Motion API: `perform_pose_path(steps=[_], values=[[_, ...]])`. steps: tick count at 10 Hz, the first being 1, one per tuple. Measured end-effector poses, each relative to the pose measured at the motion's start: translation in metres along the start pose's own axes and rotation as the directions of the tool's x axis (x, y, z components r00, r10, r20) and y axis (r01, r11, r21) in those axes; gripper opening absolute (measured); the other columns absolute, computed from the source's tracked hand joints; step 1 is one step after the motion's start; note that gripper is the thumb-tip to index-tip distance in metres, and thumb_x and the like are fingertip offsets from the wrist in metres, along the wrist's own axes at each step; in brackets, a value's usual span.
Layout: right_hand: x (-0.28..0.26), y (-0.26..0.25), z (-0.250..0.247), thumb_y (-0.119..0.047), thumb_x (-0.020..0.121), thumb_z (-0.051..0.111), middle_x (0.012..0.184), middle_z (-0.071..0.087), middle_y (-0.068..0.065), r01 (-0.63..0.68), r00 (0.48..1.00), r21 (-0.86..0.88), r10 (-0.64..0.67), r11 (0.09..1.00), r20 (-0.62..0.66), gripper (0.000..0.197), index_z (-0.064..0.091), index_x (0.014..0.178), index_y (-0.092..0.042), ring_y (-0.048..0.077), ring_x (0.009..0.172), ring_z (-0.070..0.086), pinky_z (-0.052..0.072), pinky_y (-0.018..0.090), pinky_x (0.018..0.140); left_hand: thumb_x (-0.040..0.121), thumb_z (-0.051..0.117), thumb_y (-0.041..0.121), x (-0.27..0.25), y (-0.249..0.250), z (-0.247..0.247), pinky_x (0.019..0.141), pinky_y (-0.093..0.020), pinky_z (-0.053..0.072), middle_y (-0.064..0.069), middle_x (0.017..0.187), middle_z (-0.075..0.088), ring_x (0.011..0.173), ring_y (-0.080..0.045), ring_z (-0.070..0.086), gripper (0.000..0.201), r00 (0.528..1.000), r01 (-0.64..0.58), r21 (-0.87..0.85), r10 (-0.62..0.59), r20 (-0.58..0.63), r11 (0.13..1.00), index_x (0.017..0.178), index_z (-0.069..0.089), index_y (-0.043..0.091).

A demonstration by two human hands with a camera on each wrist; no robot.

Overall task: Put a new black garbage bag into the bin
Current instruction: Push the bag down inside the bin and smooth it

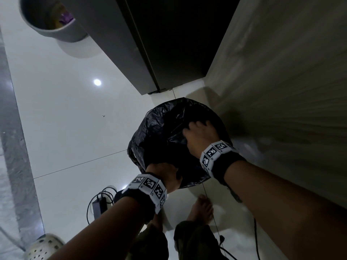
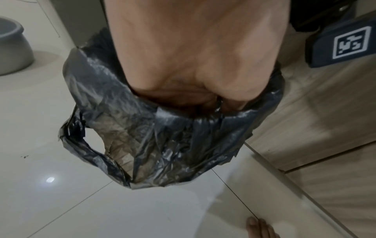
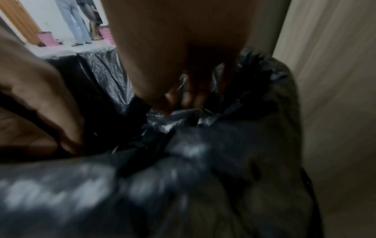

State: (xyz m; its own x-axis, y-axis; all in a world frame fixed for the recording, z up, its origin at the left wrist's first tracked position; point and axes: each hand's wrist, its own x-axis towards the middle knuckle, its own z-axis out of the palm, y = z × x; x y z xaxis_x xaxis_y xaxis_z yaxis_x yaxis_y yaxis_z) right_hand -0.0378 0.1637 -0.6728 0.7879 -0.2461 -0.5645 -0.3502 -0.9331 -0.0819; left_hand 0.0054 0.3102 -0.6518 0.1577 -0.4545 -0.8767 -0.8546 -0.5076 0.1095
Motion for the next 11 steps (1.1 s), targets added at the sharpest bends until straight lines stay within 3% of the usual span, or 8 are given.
perform_pose_path(steps=[1, 3, 4, 5, 6, 7, 9, 11], values=[[0.004, -0.004, -0.003, -0.023, 0.090, 0.050, 0.130, 0.052, 0.008, 0.170, 0.985, 0.124, -0.172, 0.978, 0.008, 0.036, 0.059, 0.125, -0.021, 0.030, 0.119, 0.048, 0.037, 0.042, 0.096, 0.092, 0.032, 0.042, -0.001, -0.004, -0.004, 0.099, -0.040, 0.036, -0.007, 0.127, 0.062, 0.120, -0.029, 0.053, 0.046, 0.983, -0.041, 0.077, 0.054, -0.173, 0.996, 0.125, 0.056, 0.021], [0.017, 0.016, 0.009, -0.027, 0.095, 0.047, 0.149, 0.040, 0.014, -0.144, 0.968, 0.099, 0.120, 0.985, 0.222, 0.043, 0.050, 0.135, -0.012, 0.031, 0.140, 0.030, 0.019, 0.043, 0.114, 0.091, 0.031, 0.049, -0.003, -0.014, 0.000, 0.110, -0.044, 0.027, 0.000, 0.147, 0.047, 0.138, -0.027, 0.037, 0.055, 0.994, 0.053, 0.112, -0.041, -0.105, 0.992, 0.142, 0.036, 0.030], [0.013, 0.013, 0.004, -0.024, 0.092, 0.050, 0.137, 0.053, 0.015, -0.157, 0.978, 0.150, 0.132, 0.976, 0.164, 0.037, 0.058, 0.125, -0.008, 0.033, 0.130, 0.043, 0.029, 0.043, 0.109, 0.091, 0.033, 0.048, -0.005, -0.014, -0.003, 0.108, -0.041, 0.032, 0.000, 0.140, 0.054, 0.133, -0.025, 0.044, 0.052, 0.996, 0.055, 0.103, -0.047, -0.082, 0.993, 0.138, 0.044, 0.029], [-0.003, 0.006, -0.013, -0.026, 0.087, 0.053, 0.122, 0.062, 0.011, -0.106, 0.991, 0.266, 0.124, 0.958, -0.053, 0.033, 0.066, 0.116, -0.014, 0.032, 0.116, 0.055, 0.038, 0.041, 0.101, 0.084, 0.040, 0.047, -0.008, -0.016, -0.013, 0.095, -0.039, 0.041, -0.005, 0.124, 0.062, 0.119, -0.028, 0.055, 0.050, 0.957, 0.037, -0.032, -0.045, -0.285, 0.999, 0.126, 0.054, 0.023], [-0.021, 0.012, -0.022, -0.021, 0.083, 0.059, 0.121, 0.060, 0.007, -0.094, 0.932, 0.418, 0.228, 0.904, -0.282, 0.029, 0.066, 0.112, -0.021, 0.029, 0.115, 0.053, 0.040, 0.043, 0.099, 0.074, 0.042, 0.041, -0.012, -0.023, -0.024, 0.097, -0.043, 0.044, -0.013, 0.126, 0.058, 0.126, -0.035, 0.049, 0.058, 0.764, -0.072, -0.214, -0.084, -0.639, 0.974, 0.124, 0.056, 0.016], [-0.045, 0.024, -0.020, -0.015, 0.078, 0.065, 0.124, 0.058, 0.010, -0.132, 0.807, 0.496, 0.384, 0.858, -0.449, 0.036, 0.065, 0.113, -0.020, 0.031, 0.116, 0.053, 0.042, 0.043, 0.094, 0.074, 0.049, 0.039, -0.016, -0.032, -0.034, 0.111, -0.047, 0.033, -0.015, 0.150, 0.036, 0.142, -0.035, 0.027, 0.071, 0.674, -0.056, -0.401, -0.262, -0.691, 0.914, 0.141, 0.038, 0.016], [-0.063, 0.046, -0.001, -0.011, 0.092, 0.051, 0.134, 0.056, 0.006, -0.223, 0.852, 0.806, 0.511, 0.548, -0.112, 0.043, 0.051, 0.132, -0.024, 0.029, 0.120, 0.053, 0.041, 0.030, 0.089, 0.080, 0.056, 0.035, -0.013, -0.048, -0.040, 0.097, -0.047, 0.046, -0.011, 0.135, 0.044, 0.121, -0.035, 0.048, 0.071, 0.801, -0.052, -0.683, -0.378, -0.464, 0.729, 0.144, 0.028, 0.021], [-0.075, 0.050, -0.007, -0.022, 0.092, 0.050, 0.130, 0.061, 0.002, -0.271, 0.865, 0.849, 0.501, 0.454, 0.008, 0.040, 0.051, 0.131, -0.031, 0.029, 0.113, 0.060, 0.050, 0.041, 0.093, 0.080, 0.054, 0.034, -0.031, -0.060, -0.057, 0.092, -0.036, 0.045, -0.006, 0.124, 0.054, 0.116, -0.029, 0.054, 0.053, 0.831, -0.119, -0.740, -0.342, -0.439, 0.661, 0.131, 0.045, 0.025]])
